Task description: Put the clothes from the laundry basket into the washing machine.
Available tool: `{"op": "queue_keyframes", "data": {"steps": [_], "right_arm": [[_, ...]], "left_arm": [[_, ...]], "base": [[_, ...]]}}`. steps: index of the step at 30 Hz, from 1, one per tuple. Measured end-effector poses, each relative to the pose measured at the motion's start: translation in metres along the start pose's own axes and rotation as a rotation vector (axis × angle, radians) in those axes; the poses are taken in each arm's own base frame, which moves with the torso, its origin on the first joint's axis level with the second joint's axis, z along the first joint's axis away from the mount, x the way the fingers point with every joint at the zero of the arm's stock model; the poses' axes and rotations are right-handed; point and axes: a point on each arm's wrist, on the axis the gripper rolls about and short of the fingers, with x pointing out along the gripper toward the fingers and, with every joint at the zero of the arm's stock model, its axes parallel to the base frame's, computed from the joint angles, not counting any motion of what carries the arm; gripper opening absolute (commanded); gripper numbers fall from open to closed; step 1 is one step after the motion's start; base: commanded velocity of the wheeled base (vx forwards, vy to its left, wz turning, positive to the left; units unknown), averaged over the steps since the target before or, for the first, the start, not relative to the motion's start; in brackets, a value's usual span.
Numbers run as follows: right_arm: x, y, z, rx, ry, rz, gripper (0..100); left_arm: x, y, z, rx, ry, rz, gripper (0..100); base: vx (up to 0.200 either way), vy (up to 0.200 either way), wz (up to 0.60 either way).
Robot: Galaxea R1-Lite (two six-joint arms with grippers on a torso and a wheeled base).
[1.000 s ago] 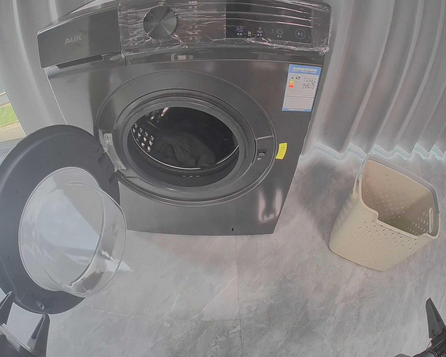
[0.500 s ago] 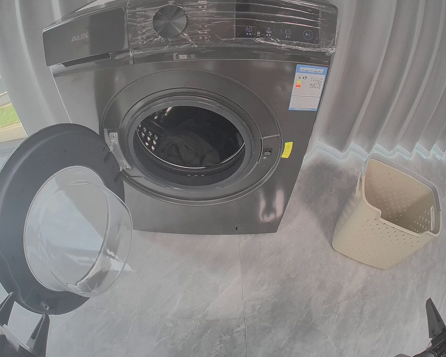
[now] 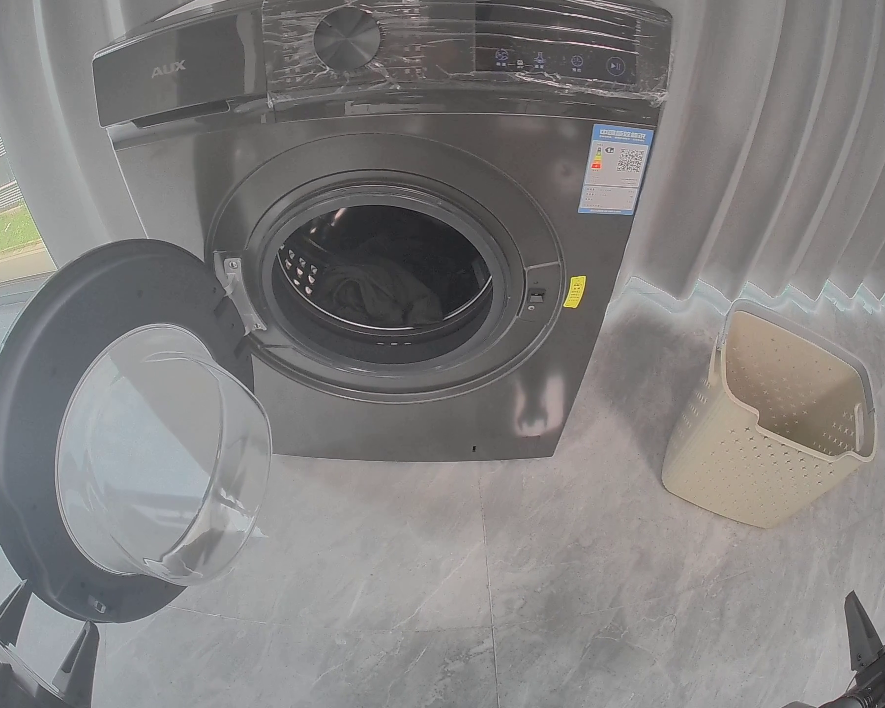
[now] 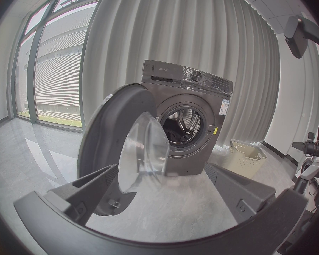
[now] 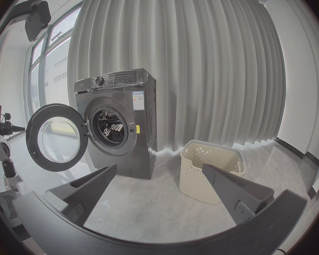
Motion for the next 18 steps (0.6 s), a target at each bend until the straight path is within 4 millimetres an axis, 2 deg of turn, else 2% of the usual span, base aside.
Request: {"op": "queue_keyframes", "data": {"steps": [3, 9, 18], "right_arm": [[0.0000, 0.0000, -0.0001, -0.001, 0.001, 0.000, 100], [0.0001, 0.0000, -0.0003, -0.004, 0.004, -0.002, 100], [0.0001, 0.0000, 0.0000, -0.002, 0.001, 0.000, 100]], "left_arm": [[0.0000, 0.0000, 0.0000, 0.003, 0.000, 0.000, 100], [0.0000, 0.0000, 0.0000, 0.004, 0.000, -0.001, 100], [0.0001, 0.0000, 0.0000, -0.002, 0.001, 0.000, 100]], "base": [[0.000, 0.000, 0.00], [0.000, 0.000, 0.60], [0.000, 0.000, 0.00]]}}
